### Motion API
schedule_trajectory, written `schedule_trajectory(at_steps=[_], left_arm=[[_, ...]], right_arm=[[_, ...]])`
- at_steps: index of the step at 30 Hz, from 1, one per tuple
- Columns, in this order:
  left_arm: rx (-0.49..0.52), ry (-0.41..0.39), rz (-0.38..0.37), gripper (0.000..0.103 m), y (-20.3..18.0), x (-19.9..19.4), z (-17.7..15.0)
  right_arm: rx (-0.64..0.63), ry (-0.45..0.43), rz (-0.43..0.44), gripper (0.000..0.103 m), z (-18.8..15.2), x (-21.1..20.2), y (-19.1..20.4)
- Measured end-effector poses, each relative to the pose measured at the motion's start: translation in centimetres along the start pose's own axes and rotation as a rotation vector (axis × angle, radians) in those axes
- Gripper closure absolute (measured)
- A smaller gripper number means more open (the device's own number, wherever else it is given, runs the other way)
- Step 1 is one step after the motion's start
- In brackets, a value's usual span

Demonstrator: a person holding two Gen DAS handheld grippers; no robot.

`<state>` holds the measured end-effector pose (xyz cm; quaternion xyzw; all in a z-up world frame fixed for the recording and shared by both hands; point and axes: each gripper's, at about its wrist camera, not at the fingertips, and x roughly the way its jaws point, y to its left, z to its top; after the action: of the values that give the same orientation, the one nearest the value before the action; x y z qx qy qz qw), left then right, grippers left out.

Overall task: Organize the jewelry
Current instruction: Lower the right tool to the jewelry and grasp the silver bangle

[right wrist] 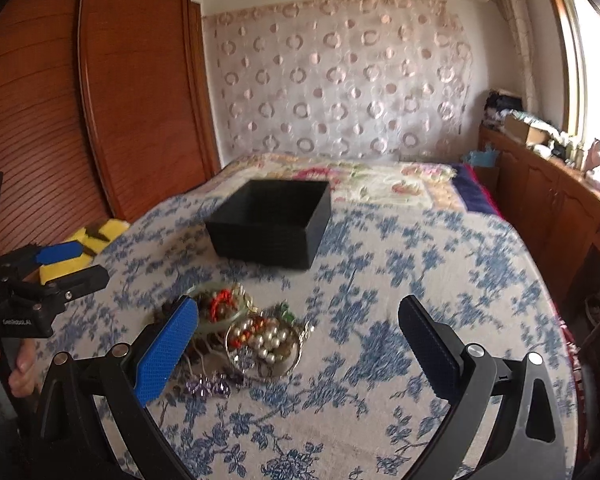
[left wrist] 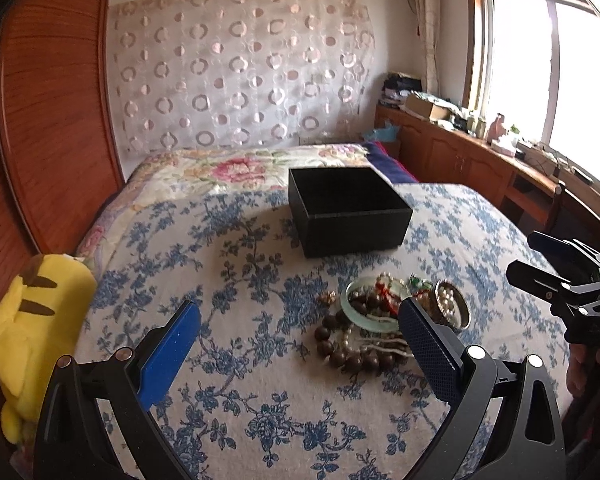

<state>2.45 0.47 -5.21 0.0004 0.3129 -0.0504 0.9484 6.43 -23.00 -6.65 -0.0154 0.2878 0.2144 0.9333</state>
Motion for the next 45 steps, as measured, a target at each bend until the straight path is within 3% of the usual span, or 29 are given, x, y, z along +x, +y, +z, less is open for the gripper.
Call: schedule_trajectory(at_steps=[14, 22, 30, 38, 40, 42, 45], left_arm=[[0.014, 0.069, -0.067, 0.007, 0.4, 2.4, -1.8], [0.025, 0.119, -0.112, 0.007, 0.1, 3.9, -2.1], [0.084, 0.159, -0.139, 0.007, -1.4, 5.7, -1.3], [0.157, 0.216, -0.231, 0.007, -3.7, 7.6, 0.0], [0.18, 0.242, -0.247, 0.01, -4.2, 8.3, 0.2], [0.202, 0.264, -0.242, 0.019, -4.5, 8.8, 0.4], [0.233, 0.293, -0.235, 0.02, -4.9, 9.6, 0.7]], right_arm=[[-0.043, 0.215, 0.134, 0.022, -2.0, 5.2, 1.1], [-0.05, 0.288, 0.138, 0.037, -2.2, 7.2, 1.4], [-0.06, 0.248, 0.146, 0.04, -1.7, 5.6, 0.7], [-0.064, 0.212, 0.119, 0.04, -1.1, 3.7, -0.9], [-0.057, 0.207, 0.11, 0.04, -1.1, 3.4, -1.4], [-0.047, 0.202, 0.107, 0.04, -1.1, 3.2, -1.8], [-0.039, 0.195, 0.106, 0.04, -1.2, 2.9, -2.2]])
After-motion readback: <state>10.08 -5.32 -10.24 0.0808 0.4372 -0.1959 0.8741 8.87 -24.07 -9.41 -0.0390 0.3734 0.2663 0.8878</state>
